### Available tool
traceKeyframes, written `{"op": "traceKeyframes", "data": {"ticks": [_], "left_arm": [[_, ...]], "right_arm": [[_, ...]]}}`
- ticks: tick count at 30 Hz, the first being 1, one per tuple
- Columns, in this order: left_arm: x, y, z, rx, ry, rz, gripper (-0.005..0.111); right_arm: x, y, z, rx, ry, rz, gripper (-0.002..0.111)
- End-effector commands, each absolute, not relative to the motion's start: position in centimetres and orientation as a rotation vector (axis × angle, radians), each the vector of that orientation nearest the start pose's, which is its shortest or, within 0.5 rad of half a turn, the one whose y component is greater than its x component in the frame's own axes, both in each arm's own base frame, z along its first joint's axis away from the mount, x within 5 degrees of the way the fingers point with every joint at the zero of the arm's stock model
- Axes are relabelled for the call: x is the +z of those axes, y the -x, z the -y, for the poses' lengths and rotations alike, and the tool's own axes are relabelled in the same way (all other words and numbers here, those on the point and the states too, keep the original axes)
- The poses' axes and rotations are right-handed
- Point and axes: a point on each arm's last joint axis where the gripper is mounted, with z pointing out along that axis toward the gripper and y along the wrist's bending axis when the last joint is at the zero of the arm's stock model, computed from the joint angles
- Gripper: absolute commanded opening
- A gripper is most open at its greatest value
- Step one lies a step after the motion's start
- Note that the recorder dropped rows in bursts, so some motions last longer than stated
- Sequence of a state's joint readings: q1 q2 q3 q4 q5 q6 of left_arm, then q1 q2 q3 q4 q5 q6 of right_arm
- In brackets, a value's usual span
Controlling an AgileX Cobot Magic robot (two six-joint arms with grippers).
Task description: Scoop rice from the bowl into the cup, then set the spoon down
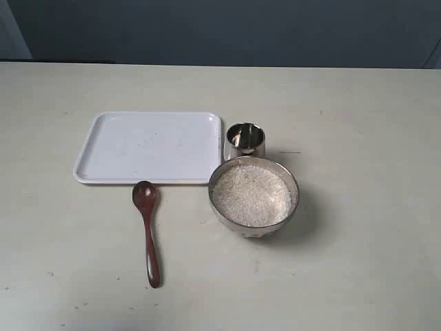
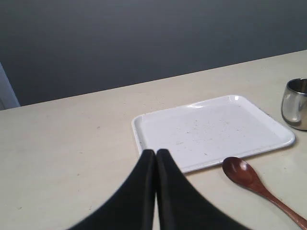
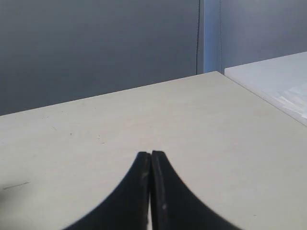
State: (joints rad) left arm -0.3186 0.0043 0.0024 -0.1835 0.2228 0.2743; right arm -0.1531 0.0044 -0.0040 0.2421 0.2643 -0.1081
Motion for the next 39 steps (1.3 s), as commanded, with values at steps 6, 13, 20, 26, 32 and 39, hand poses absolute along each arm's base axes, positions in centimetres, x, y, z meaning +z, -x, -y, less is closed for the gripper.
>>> {"op": "traceKeyframes", "data": {"ticks": [6, 13, 20, 26, 32, 39], "left_arm": [[19.5, -5.2, 2.1, -0.207, -0.376, -1.650, 0.001], [19.5, -5.2, 2.1, -0.207, -0.376, -1.650, 0.001], [19.5, -5.2, 2.1, -0.207, -0.376, -1.650, 0.001], [19.5, -5.2, 2.1, -0.207, -0.376, -1.650, 0.001], [19.5, -5.2, 2.1, -0.207, -0.376, -1.650, 0.001], [19.5, -5.2, 2.1, -0.207, -0.376, -1.650, 0.001]], "right_arm": [[19.1, -5.5, 0.4, -0.035, -0.140, -1.724, 0.000], [19.2, -5.5, 0.5, -0.048, -0.132, -1.717, 0.000], [21.9, -5.4, 1.1, 0.115, -0.347, -1.373, 0.000], [22.6, -5.2, 1.4, 0.145, -0.407, -1.274, 0.000], [23.1, -4.9, 2.1, 0.482, -0.727, -1.083, 0.000], [23.1, -4.9, 2.3, 0.807, -0.945, -0.927, 0.000]]}}
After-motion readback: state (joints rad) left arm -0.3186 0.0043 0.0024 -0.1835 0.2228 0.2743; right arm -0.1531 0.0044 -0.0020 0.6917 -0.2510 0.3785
